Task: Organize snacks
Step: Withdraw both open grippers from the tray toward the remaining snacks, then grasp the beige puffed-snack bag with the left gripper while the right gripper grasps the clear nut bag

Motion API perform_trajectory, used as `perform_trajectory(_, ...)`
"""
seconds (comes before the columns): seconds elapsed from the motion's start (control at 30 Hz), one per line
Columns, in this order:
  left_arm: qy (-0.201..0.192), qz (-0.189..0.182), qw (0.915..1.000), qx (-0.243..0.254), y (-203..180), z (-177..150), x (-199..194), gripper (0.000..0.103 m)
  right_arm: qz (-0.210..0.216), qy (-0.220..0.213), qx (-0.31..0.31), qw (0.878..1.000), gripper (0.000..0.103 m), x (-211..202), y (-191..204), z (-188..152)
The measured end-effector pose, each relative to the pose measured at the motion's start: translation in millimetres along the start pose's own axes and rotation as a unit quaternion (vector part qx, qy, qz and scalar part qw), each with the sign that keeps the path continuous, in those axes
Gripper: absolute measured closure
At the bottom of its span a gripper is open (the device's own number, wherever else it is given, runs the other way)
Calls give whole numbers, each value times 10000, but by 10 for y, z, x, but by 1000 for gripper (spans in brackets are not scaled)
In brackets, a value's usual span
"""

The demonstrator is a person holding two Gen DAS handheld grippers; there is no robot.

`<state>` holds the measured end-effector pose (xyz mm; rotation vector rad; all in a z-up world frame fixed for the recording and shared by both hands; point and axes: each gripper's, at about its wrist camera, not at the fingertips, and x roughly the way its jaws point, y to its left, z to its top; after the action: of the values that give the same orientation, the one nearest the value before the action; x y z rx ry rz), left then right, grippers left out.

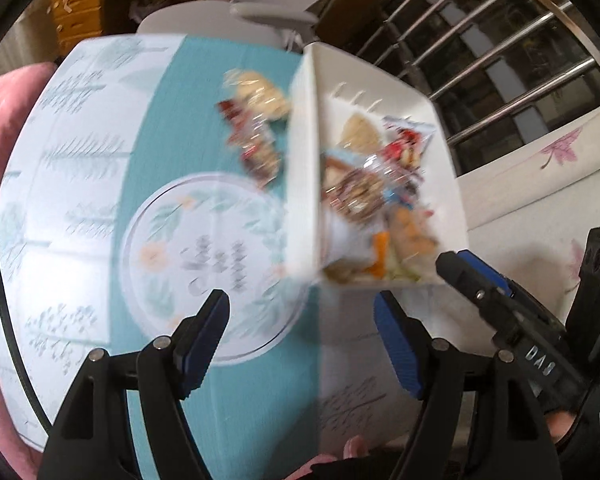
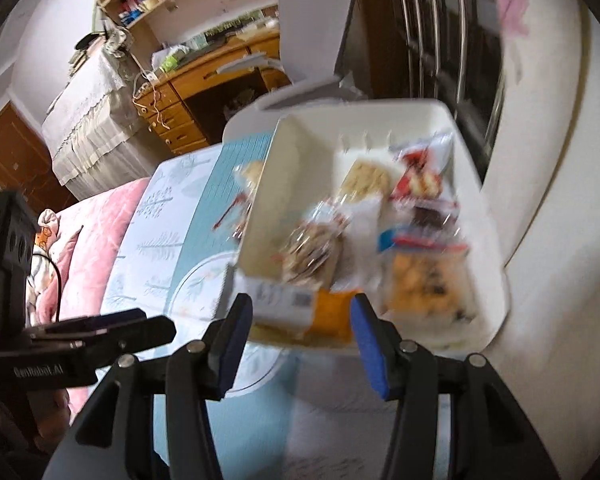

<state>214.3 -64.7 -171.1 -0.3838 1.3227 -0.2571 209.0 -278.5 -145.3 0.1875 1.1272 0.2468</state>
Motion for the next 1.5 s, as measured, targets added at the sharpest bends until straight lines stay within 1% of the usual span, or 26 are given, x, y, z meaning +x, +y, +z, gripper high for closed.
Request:
perform_trajectory(0.13, 103, 61, 9999, -89, 347, -93, -138, 28, 147, 224, 401, 9988, 52, 112, 191, -95)
perform_trajectory(0.23, 203, 87, 9997, -94, 609, -118, -261, 27, 159, 227, 666, 9974, 51, 144, 343, -130)
perform_trajectory(0.33, 170, 103, 9998, 44, 830, -93, -433, 27, 152, 142, 1037, 9944, 44, 169, 504, -184)
perform_trajectory(0.37, 146, 103, 9998, 90, 874, -71, -481, 25, 143, 115, 1110, 9936, 42, 170, 540, -194)
perform_trajectory(0.4, 110, 102, 9997, 174, 951, -47, -552, 22, 133, 56, 1234, 9923, 41, 184, 614, -223)
perform_trajectory(0.53, 29, 60, 9989, 468, 1110, 62, -702, 21, 61, -126, 1546, 9879, 41, 232, 842, -294)
perform_trajectory(0.63, 58, 39, 9974, 717, 1223, 144, -772, 20, -20, -318, 1761, 9839, 41, 260, 979, -355)
perform_trajectory(0.7, 111, 51, 9964, 837, 1284, 213, -800, 20, -154, -498, 1873, 9809, 41, 278, 1087, -401)
perform_trajectory(0.8, 225, 70, 9948, 991, 1356, 371, -812, 20, -425, -799, 1843, 9787, 41, 282, 1261, -423)
perform_trajectory(0.87, 257, 93, 9942, 1036, 1371, 461, -813, 20, -567, -899, 1757, 9787, 41, 291, 1363, -416)
perform_trajectory(0.93, 303, 69, 9936, 1087, 1373, 579, -801, 19, -656, -974, 1650, 9793, 41, 302, 1429, -405)
perform_trajectory(1.0, 341, 67, 9932, 1110, 1367, 704, -770, 16, -823, -1074, 1519, 9791, 41, 331, 1506, -384)
perform_trajectory(1.13, 453, 22, 9932, 1068, 1299, 989, -671, 14, -1082, -1196, 1385, 9771, 41, 429, 1595, -334)
perform_trajectory(1.2, 471, -12, 9932, 1064, 1250, 1149, -618, 12, -1193, -1231, 1315, 9764, 41, 498, 1627, -309)
perform_trajectory(1.33, 579, -89, 9935, 976, 1147, 1496, -416, 11, -1474, -1321, 1184, 9730, 41, 696, 1641, -249)
perform_trajectory(1.4, 678, -99, 9930, 962, 1085, 1666, -276, 11, -1628, -1294, 1122, 9717, 41, 835, 1622, -199)
perform_trajectory(1.43, 716, -66, 9926, 975, 1045, 1754, -195, 11, -1692, -1282, 1095, 9710, 41, 893, 1609, -178)
perform_trajectory(1.5, 807, 141, 9912, 1038, 969, 1906, -27, 9, -1874, -1278, 994, 9688, 41, 995, 1615, -142)
